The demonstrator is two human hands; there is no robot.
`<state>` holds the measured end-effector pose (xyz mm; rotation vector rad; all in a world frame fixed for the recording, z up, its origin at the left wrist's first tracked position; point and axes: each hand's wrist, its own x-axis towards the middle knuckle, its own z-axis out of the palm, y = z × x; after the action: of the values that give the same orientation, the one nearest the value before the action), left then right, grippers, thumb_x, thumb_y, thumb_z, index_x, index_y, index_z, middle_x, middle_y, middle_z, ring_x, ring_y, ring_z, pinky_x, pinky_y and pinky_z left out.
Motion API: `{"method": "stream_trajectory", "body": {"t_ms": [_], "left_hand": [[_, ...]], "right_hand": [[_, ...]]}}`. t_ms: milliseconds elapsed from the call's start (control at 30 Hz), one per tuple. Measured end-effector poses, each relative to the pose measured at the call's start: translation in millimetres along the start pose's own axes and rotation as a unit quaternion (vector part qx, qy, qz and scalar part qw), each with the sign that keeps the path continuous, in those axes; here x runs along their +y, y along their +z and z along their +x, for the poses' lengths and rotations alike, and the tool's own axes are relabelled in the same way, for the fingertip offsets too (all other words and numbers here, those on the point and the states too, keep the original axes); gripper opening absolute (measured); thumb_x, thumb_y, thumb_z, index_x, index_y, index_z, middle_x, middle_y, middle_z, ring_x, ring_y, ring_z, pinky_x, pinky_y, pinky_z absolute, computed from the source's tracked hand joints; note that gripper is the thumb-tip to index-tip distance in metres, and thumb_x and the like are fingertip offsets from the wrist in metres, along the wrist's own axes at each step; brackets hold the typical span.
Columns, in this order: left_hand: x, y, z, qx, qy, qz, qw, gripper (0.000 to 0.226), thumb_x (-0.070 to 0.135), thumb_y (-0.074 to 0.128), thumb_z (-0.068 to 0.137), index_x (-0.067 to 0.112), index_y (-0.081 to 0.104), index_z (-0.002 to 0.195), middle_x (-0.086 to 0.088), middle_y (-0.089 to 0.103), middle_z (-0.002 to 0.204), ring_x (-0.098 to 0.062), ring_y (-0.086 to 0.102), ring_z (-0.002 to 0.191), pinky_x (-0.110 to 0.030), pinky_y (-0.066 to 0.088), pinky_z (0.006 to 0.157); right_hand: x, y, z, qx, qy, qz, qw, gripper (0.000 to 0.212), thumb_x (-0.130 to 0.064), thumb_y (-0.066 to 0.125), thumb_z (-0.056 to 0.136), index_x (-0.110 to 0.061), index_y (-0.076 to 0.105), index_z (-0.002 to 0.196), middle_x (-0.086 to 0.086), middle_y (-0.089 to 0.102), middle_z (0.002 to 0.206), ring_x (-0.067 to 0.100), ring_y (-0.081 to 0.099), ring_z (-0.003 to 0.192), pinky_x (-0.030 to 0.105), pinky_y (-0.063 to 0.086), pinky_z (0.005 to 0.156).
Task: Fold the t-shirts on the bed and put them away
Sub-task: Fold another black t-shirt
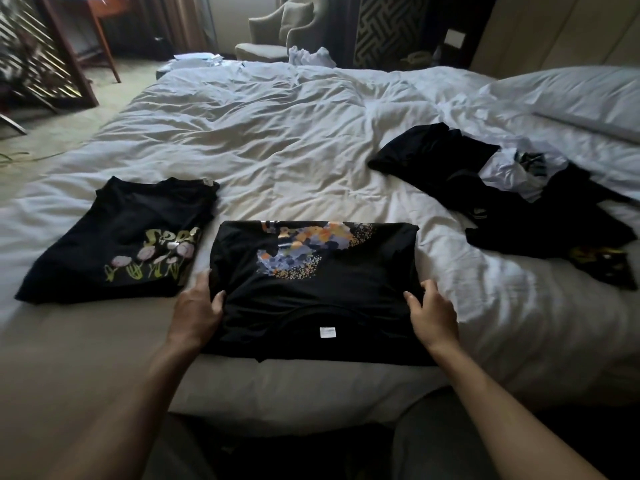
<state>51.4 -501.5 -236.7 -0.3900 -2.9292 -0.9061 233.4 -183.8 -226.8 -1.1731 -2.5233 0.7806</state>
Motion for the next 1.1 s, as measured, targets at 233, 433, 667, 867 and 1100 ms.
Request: {"method": "stream_trajectory", "body": {"t_ms": [233,433,667,867,1100], "left_hand": [[-2,-1,0,-0.009,-0.017,-0.013,1.000,0.040,0.011,0.062,0.093,0.001,0.053,0.130,-0.034,0.064,0.110,-0.050,0.061,0.100,-0.048,0.047,0.082],[-1,-5,4,-0.027,-0.054,-0.014,0.998,0.045,0.017,0.060,0.094,0.003,0.048,0.135,-0.032,0.064,0.112,-0.048,0.060,0.106,-0.045,0.046,0.086],[24,-3,35,-0.021,-0.089,0.035,0.995,0.058,0.036,0.060,0.093,0.003,0.041,0.136,-0.025,0.052,0.129,-0.043,0.052,0.117,-0.046,0.043,0.092],[34,14,52,-0.001,-0.004,0.152,0.988,0.059,0.038,0.066,0.087,0.007,0.050,0.134,-0.022,0.046,0.136,-0.042,0.041,0.124,-0.049,0.038,0.099],[88,42,108,-0.074,0.155,0.146,0.974,0.054,0.041,0.063,0.088,0.019,0.055,0.137,-0.009,0.049,0.143,-0.030,0.039,0.134,-0.041,0.034,0.105]], "right_hand": [[2,-1,1,-0.025,0.000,0.036,0.999,0.037,-0.029,0.059,0.097,-0.003,0.050,0.121,0.022,0.063,0.115,0.041,0.056,0.110,0.041,0.042,0.085],[4,-5,9,-0.037,0.026,0.075,0.996,0.046,-0.034,0.062,0.094,-0.004,0.051,0.128,0.020,0.060,0.127,0.038,0.052,0.121,0.040,0.042,0.095],[-8,-8,48,-0.069,0.098,0.135,0.984,0.056,-0.045,0.073,0.083,-0.003,0.059,0.118,0.014,0.067,0.116,0.032,0.062,0.108,0.039,0.049,0.092],[-21,-7,59,-0.026,0.074,0.052,0.996,0.055,-0.038,0.069,0.088,-0.004,0.047,0.125,0.018,0.058,0.126,0.037,0.056,0.116,0.041,0.045,0.093],[-63,28,40,0.119,-0.185,-0.082,0.972,0.029,-0.032,0.071,0.075,-0.013,0.067,0.097,0.014,0.061,0.097,0.038,0.058,0.094,0.045,0.049,0.080]]}}
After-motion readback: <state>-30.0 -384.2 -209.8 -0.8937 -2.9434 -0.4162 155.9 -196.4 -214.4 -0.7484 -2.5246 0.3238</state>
